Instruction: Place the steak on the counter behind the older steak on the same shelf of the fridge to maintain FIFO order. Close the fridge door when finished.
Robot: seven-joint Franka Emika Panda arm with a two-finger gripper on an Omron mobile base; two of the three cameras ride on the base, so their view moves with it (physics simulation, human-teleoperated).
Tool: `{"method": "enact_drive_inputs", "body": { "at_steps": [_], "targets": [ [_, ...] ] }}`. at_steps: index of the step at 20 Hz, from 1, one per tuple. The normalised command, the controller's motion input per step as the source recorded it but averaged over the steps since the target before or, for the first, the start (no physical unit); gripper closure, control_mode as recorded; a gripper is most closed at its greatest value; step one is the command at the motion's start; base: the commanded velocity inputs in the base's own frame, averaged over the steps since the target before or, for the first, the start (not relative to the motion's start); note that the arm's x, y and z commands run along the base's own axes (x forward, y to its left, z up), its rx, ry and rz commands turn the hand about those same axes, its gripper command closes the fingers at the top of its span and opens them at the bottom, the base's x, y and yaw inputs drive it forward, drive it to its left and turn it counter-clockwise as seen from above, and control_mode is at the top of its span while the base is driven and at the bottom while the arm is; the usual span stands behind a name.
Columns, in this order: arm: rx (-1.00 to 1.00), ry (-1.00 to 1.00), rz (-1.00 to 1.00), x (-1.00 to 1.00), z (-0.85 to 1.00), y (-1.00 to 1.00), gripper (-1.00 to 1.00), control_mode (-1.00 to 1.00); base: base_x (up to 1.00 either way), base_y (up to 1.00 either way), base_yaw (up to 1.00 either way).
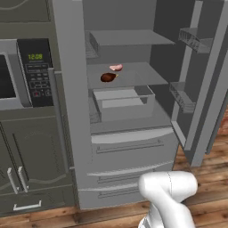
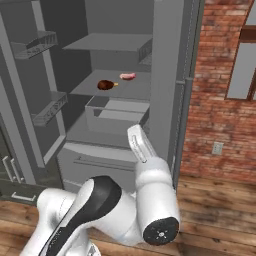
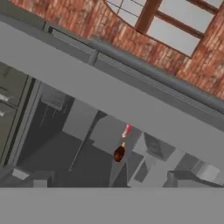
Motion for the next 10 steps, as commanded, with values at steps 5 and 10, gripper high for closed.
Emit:
{"method": "enact_drive_inputs", "body": {
  "at_steps": [5, 10],
  "targets": [
    [0.16, -0.03, 0.20, 0.83, -0.45, -0.78, -1.00, -1.00, 0.00, 0.00, 0.00],
    [0.17, -0.04, 0.20, 0.82, -0.36, -0.81, -1.00, -1.00, 0.00, 0.00, 0.00]
  ]
}}
